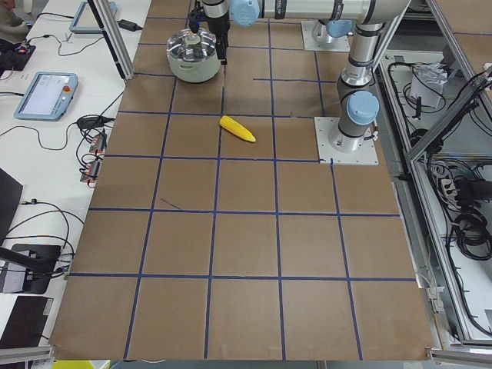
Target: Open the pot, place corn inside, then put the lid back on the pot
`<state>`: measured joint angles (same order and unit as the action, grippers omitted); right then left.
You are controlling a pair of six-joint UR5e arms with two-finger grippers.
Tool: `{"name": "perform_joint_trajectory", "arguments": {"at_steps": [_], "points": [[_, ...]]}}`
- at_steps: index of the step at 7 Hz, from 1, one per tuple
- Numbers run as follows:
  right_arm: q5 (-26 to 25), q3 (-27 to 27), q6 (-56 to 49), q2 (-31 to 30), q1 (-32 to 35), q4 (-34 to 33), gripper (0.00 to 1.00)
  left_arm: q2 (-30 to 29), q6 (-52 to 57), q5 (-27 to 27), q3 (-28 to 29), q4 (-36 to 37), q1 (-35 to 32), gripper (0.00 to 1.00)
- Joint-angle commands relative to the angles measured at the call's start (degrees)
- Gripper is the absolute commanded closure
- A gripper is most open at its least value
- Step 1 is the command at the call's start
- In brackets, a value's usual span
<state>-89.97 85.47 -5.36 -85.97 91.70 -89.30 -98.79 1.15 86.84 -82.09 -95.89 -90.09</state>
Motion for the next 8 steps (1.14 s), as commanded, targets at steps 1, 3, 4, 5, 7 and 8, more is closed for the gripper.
{"name": "perform_joint_trajectory", "arguments": {"at_steps": [1,3,4,5,7,8], "points": [[0.0,0.8,1.7,-0.7,-1.4,0.7,0.00,-0.1,0.0,0.0,0.0,0.0,0.0,0.00],[0.1,-0.4,3.7,-0.9,-1.4,1.8,0.00,-0.1,0.3,0.1,-0.1,-0.1,0.5,0.00],[0.4,-0.6,7.3,-0.3,-1.2,1.6,0.00,-0.1,3.0,0.7,-1.2,0.0,1.0,0.00],[0.4,-2.6,7.4,2.5,-0.8,0.8,0.00,0.1,9.1,0.7,-3.1,0.4,3.1,0.00],[0.3,-10.9,8.7,9.4,1.5,1.0,0.00,1.0,22.2,0.6,-9.2,1.3,12.3,0.00],[0.3,-14.2,13.2,13.9,4.2,0.9,0.00,1.1,24.8,1.1,-12.5,4.5,13.5,0.02]]}}
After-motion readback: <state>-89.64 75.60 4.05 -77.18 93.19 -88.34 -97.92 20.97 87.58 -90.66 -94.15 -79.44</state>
